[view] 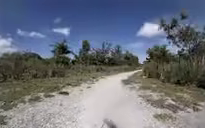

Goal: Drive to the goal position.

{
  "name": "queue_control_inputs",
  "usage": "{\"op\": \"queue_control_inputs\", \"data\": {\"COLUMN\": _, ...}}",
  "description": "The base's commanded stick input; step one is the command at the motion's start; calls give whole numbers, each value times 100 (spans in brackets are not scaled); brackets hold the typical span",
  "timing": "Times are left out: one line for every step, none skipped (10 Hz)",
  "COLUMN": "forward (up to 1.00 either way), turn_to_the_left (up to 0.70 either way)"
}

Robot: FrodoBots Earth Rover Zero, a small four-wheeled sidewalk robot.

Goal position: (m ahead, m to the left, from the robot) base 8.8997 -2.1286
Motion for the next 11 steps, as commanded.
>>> {"op": "queue_control_inputs", "data": {"forward": 85, "turn_to_the_left": 0}}
{"op": "queue_control_inputs", "data": {"forward": 85, "turn_to_the_left": 0}}
{"op": "queue_control_inputs", "data": {"forward": 85, "turn_to_the_left": 0}}
{"op": "queue_control_inputs", "data": {"forward": 85, "turn_to_the_left": 0}}
{"op": "queue_control_inputs", "data": {"forward": 85, "turn_to_the_left": 0}}
{"op": "queue_control_inputs", "data": {"forward": 85, "turn_to_the_left": 0}}
{"op": "queue_control_inputs", "data": {"forward": 85, "turn_to_the_left": 0}}
{"op": "queue_control_inputs", "data": {"forward": 85, "turn_to_the_left": 0}}
{"op": "queue_control_inputs", "data": {"forward": 85, "turn_to_the_left": 0}}
{"op": "queue_control_inputs", "data": {"forward": 85, "turn_to_the_left": 0}}
{"op": "queue_control_inputs", "data": {"forward": 85, "turn_to_the_left": 0}}
